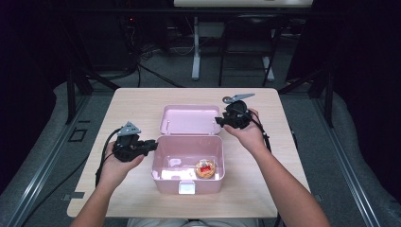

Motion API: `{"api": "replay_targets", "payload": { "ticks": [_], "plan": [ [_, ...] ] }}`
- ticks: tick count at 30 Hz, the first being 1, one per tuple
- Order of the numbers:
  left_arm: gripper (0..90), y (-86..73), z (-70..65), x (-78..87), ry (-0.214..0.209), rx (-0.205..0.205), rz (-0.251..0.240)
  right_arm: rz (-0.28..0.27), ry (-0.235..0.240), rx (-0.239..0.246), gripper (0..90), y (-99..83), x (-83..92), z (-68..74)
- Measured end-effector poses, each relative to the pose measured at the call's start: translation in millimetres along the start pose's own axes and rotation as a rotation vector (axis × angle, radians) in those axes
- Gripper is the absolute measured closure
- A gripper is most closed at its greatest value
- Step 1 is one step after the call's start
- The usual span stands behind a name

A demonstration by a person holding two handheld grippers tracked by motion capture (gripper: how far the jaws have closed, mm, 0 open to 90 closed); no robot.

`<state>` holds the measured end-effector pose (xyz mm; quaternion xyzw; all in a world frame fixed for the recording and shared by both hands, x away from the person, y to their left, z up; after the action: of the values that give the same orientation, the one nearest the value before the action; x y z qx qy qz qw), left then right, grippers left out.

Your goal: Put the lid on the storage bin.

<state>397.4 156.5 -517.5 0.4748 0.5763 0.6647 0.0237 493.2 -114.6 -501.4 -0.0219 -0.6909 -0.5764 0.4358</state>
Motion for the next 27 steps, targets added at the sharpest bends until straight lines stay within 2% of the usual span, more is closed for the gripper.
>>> {"api": "replay_targets", "payload": {
  "ticks": [12, 21, 27],
  "plan": [
    [79.3, -0.4, -0.8, 0.0, -0.002, 0.000, 0.002, 0.026, -0.043, -0.069, 58.1, -1.3, -17.9, -12.8],
    [79.6, -0.4, -1.6, -0.3, 0.006, 0.000, -0.004, 0.041, -0.073, -0.075, 58.2, 3.4, -31.1, -18.5],
    [79.7, -0.5, -1.5, -0.1, 0.006, 0.001, -0.007, 0.048, -0.093, -0.102, 58.3, 6.3, -41.2, -21.7]
  ]
}}
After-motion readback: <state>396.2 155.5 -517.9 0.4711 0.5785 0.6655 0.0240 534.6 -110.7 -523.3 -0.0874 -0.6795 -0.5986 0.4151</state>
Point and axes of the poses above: each handheld gripper's, and its own axes: x roughly backward along the jaws, y roughly out of its top, z roughly to its left, the point moved 8 cm from there along -x, roughly forward along the jaws, and after that the axes turned 1 degree about -z, right-handed, at the moved point
